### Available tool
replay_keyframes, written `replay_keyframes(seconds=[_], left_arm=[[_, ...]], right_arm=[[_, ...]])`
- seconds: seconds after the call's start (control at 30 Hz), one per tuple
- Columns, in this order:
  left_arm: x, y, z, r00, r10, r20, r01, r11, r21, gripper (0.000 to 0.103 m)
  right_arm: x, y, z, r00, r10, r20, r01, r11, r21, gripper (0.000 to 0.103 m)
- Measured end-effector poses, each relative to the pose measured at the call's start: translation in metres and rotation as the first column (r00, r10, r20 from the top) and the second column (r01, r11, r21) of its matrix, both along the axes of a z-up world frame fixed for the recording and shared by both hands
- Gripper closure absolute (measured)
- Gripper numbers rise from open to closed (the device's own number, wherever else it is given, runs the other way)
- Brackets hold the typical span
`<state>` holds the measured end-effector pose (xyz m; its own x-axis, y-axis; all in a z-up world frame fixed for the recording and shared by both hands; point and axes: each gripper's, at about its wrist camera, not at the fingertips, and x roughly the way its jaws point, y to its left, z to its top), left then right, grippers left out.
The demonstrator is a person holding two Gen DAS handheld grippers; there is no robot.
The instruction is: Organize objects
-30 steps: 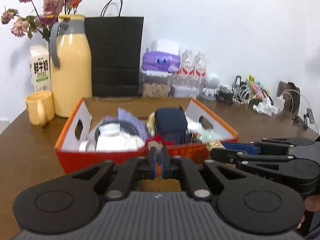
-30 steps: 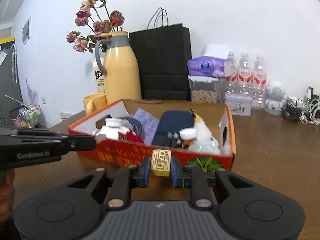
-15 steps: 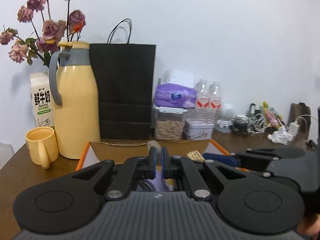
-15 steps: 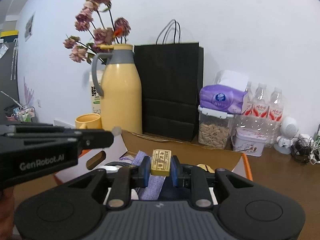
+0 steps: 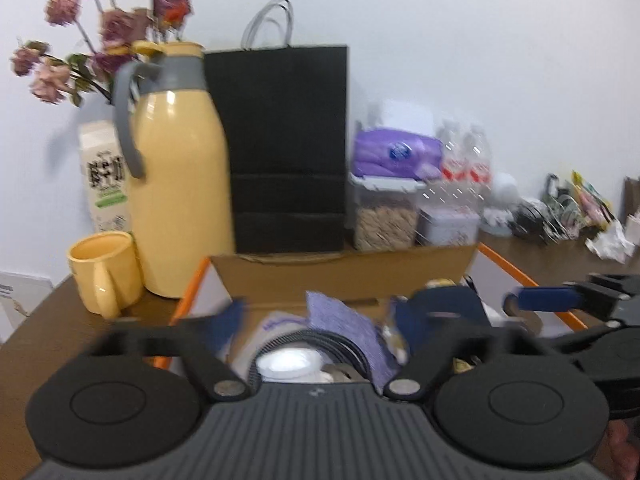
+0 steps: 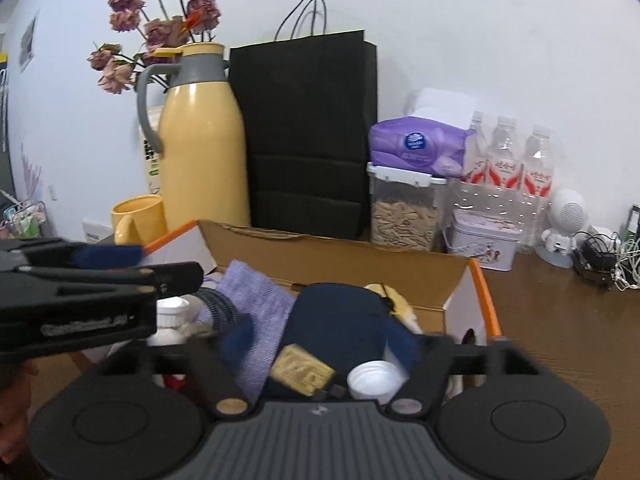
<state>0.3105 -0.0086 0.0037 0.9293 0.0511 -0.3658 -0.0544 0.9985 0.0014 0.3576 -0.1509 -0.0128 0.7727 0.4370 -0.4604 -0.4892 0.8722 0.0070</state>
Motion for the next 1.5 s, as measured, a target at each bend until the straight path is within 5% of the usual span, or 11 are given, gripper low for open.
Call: replay_keyframes(seconds=[0.1,0.5,0.63,0.77,1.13,1.5], left_arm=[[0.0,0.003,0.002,1.0,0.017,0.008,-0.017,1.0,-0.013,0.0],[-0.018,0.004,0.011,0.999,0.02,-0.026,-0.021,1.0,-0.017,0.0],[-0.048,0.011,0.021,0.998,0.055,-0.02,-0.055,0.998,-0.012,0.0],[-0.087,0.027,0.027,0.995,0.101,-0.017,-0.102,0.989,-0.104,0.0],[-0.166,0.019,0.036,0.995,0.076,-0.061,-0.077,0.997,-0.013,0.0],[-0.204,0.023,0.02,0.984,0.113,-0.138,-0.117,0.993,-0.026,0.0]], right_arm=[[0.003,-0.005,0.002,1.0,-0.021,0.003,0.021,1.0,0.014,0.0],[-0.007,-0.02,0.008,0.999,-0.048,-0.025,0.047,0.999,-0.007,0.0],[-0.035,-0.026,0.026,0.999,-0.041,0.028,0.041,0.999,-0.011,0.0],[-0.069,-0.04,0.041,0.994,-0.097,0.052,0.094,0.994,0.057,0.0],[-0.15,-0.049,0.029,0.995,-0.096,-0.027,0.097,0.994,0.044,0.0],[-0.2,-0.055,0.033,0.994,-0.104,-0.026,0.105,0.993,0.046,0.0]])
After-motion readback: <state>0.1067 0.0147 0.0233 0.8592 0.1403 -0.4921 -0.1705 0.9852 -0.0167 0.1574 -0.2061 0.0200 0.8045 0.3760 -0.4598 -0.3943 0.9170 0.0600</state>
